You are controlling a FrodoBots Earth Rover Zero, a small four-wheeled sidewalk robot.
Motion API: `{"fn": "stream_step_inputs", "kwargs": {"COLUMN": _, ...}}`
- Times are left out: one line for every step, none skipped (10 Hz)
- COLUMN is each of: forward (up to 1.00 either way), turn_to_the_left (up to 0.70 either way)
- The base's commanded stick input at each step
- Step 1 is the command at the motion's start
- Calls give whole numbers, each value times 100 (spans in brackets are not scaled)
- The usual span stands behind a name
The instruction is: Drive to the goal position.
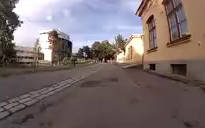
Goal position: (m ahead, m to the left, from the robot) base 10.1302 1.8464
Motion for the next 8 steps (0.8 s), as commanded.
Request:
{"fn": "stream_step_inputs", "kwargs": {"forward": 45, "turn_to_the_left": 0}}
{"fn": "stream_step_inputs", "kwargs": {"forward": 45, "turn_to_the_left": 0}}
{"fn": "stream_step_inputs", "kwargs": {"forward": 45, "turn_to_the_left": 0}}
{"fn": "stream_step_inputs", "kwargs": {"forward": 45, "turn_to_the_left": 0}}
{"fn": "stream_step_inputs", "kwargs": {"forward": 45, "turn_to_the_left": 0}}
{"fn": "stream_step_inputs", "kwargs": {"forward": 45, "turn_to_the_left": 0}}
{"fn": "stream_step_inputs", "kwargs": {"forward": 45, "turn_to_the_left": 0}}
{"fn": "stream_step_inputs", "kwargs": {"forward": 45, "turn_to_the_left": 0}}
